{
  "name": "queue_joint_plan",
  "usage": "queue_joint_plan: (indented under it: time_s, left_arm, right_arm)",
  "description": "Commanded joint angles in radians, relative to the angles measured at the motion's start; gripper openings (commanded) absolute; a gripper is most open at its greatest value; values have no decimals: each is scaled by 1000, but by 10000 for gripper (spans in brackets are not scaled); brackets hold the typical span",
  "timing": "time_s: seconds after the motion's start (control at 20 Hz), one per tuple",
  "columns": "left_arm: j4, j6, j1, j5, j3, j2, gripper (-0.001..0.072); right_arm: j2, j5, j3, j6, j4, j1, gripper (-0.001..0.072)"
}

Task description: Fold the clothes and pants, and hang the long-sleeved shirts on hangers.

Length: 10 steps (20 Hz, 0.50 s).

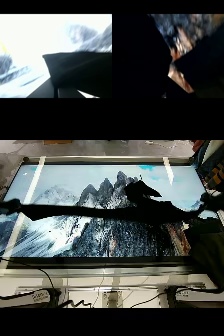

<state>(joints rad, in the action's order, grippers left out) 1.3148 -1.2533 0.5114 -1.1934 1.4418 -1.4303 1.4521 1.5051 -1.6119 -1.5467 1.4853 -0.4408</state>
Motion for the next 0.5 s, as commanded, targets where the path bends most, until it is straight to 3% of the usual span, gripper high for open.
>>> queue_joint_plan:
  time_s: [0.0,0.2,0.45]
  left_arm:
    - [237,31,1,-170,-8,-45,9]
    - [327,31,2,-209,-52,-42,9]
    - [390,68,2,-138,-257,21,8]
  right_arm:
    - [-130,-2,263,23,0,-3,22]
    - [-349,-97,582,48,-16,-3,23]
    - [-554,-227,945,47,-103,-3,23]
